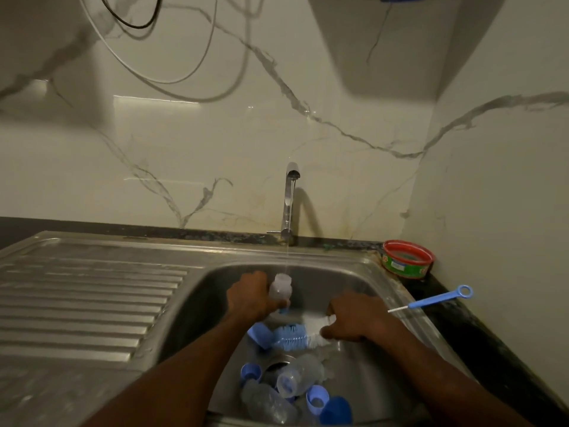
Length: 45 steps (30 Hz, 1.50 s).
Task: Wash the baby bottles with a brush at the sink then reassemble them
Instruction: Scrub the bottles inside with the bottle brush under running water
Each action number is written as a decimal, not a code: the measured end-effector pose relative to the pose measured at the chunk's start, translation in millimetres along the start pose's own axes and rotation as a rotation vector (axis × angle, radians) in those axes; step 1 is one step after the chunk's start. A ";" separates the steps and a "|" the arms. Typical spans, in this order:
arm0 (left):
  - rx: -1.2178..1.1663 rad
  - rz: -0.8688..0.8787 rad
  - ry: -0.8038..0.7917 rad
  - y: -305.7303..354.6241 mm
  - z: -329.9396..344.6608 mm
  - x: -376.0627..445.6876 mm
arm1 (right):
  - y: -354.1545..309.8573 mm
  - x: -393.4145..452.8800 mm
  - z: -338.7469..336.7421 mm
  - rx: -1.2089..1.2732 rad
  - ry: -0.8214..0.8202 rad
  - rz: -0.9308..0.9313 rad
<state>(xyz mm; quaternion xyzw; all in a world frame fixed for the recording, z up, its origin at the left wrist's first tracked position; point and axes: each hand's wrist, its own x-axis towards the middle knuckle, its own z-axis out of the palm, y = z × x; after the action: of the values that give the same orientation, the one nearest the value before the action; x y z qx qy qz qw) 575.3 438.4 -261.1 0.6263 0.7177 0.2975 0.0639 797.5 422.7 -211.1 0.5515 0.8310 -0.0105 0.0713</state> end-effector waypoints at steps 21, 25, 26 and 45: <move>0.006 -0.004 0.021 6.3 10.1 -0.5 | -0.8 -1.3 -2.0 0.007 -0.047 -0.014; -0.108 0.004 0.133 8.7 6.4 0.2 | -0.2 -0.4 -1.9 0.010 -0.045 -0.006; -0.052 -0.010 0.064 8.9 7.1 -1.4 | -0.4 -0.4 -1.7 0.010 -0.045 -0.009; -0.097 0.061 0.006 7.2 4.6 4.9 | 1.1 -0.7 -1.9 0.012 -0.063 -0.019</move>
<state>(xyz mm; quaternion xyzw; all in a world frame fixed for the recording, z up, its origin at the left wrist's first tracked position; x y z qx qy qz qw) 582.6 444.9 -259.8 0.6431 0.6832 0.3358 0.0829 798.5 422.7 -209.1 0.5434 0.8335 -0.0334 0.0942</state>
